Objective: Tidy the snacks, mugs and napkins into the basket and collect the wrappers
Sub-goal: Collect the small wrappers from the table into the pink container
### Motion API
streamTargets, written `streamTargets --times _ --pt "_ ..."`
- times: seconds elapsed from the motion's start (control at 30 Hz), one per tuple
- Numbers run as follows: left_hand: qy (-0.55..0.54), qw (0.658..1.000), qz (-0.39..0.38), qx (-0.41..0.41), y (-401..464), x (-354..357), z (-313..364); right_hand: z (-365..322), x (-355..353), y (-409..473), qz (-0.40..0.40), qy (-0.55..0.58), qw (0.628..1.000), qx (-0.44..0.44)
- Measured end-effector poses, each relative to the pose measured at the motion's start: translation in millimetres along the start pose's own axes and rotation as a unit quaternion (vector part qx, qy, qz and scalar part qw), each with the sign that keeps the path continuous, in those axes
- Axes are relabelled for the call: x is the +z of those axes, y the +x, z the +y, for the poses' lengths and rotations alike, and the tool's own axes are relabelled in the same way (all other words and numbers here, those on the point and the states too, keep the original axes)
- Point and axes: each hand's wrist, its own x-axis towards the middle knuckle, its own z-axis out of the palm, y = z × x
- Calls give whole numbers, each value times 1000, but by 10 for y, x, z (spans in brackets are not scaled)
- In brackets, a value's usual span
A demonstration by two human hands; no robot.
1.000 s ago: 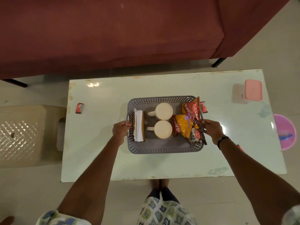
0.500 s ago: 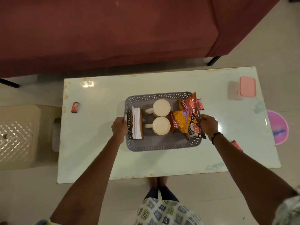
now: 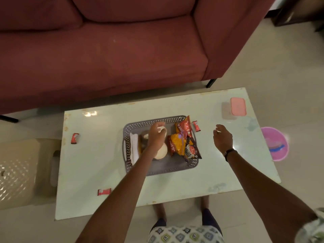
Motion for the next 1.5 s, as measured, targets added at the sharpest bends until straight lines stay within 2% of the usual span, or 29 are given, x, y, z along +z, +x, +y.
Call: streamTargets --times 0.13,0.3,0.4,0.53,0.77,0.93,1.07,1.17,1.37,1.43,1.5 --pt "-56 997 -54 -28 77 593 382 98 -380 372 4 -26 1000 -4" --pt "-150 982 -83 -84 299 1445 676 377 -726 982 20 -99 995 -15" --pt "-215 964 -100 -119 380 1912 793 529 -817 1388 19 -117 992 -35" --pt "-249 954 -96 -134 517 2373 796 635 -759 1929 2 -125 992 -27" --pt "-260 947 -87 -168 580 2678 486 625 -451 2342 -18 -168 985 -31" --pt "-255 943 -62 -204 466 2696 255 711 -423 1996 -79 -209 973 -64" --pt "-234 938 -59 -250 240 2727 56 861 -375 1312 -170 -147 973 -58" --pt "-229 927 -55 -291 98 2711 -123 954 -346 949 -200 -105 973 -44" --pt "-210 930 -38 -301 -27 2669 -347 1048 -268 879 -261 -70 963 -2" --pt "-215 931 -39 -293 -31 2655 -386 1111 -298 918 -283 6 958 42" --pt "-227 930 -33 -288 -32 2635 -418 1159 -391 922 -303 151 934 112"
